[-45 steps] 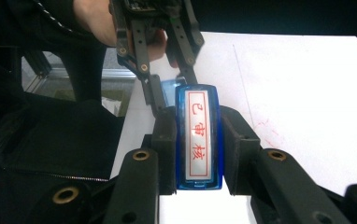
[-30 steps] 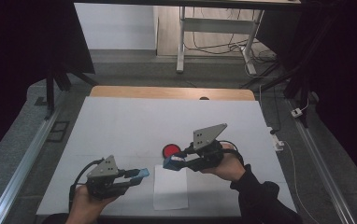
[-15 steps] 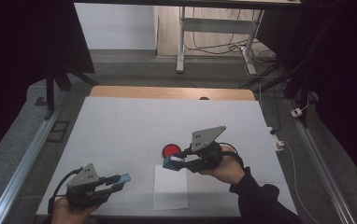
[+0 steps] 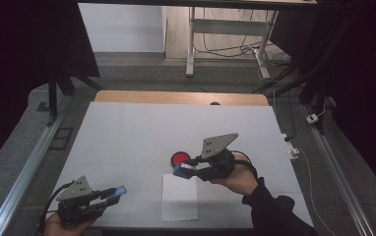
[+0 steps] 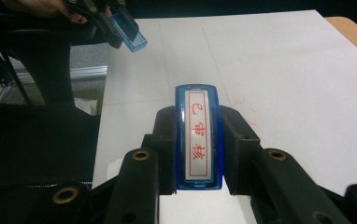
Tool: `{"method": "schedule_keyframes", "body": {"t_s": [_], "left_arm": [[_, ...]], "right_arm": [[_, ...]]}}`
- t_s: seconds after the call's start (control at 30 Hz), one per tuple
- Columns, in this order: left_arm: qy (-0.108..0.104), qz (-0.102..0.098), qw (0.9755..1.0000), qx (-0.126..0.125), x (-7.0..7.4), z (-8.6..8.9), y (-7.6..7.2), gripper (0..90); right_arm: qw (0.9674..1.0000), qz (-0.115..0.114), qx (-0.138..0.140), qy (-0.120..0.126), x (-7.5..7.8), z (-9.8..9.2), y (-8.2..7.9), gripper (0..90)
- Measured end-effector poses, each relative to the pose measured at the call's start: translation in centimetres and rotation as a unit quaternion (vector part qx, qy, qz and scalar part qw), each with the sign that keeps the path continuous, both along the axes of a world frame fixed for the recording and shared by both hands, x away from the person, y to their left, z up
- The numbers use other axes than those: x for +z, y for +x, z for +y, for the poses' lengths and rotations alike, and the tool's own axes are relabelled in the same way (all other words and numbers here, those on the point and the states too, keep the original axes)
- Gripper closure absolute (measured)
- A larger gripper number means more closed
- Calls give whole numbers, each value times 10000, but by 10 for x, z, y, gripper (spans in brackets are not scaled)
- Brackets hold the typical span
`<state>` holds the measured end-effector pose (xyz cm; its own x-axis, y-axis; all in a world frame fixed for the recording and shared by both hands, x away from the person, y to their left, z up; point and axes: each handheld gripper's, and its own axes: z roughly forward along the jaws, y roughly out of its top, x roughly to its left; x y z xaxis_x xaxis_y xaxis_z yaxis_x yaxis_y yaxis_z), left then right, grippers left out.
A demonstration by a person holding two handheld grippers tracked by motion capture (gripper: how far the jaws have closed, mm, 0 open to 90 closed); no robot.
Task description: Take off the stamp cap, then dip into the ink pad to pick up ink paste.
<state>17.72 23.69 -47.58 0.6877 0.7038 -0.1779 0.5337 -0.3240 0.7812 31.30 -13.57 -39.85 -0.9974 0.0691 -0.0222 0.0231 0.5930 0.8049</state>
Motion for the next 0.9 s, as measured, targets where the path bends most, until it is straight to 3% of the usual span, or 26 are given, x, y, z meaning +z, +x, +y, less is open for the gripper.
{"method": "schedule_keyframes", "body": {"t_s": [0.2, 0.53, 0.7, 0.9], "left_arm": [[-1, 44, 10000, 32, -1, 3, 0, 690], [253, 13, 9996, 79, -1, -1, -1, 689], [214, 90, 9997, 88, -2, 0, 1, 690], [307, 115, 9994, 57, -2, -2, 1, 688]], "right_arm": [[9999, 31, -140, -1, -1, 0, 3, 702], [9991, -15, -427, -60, -5, -1, 10, 702], [9981, -25, -589, -179, -10, 0, 16, 702], [9960, -37, -835, -310, -20, 4, 24, 702]]}}
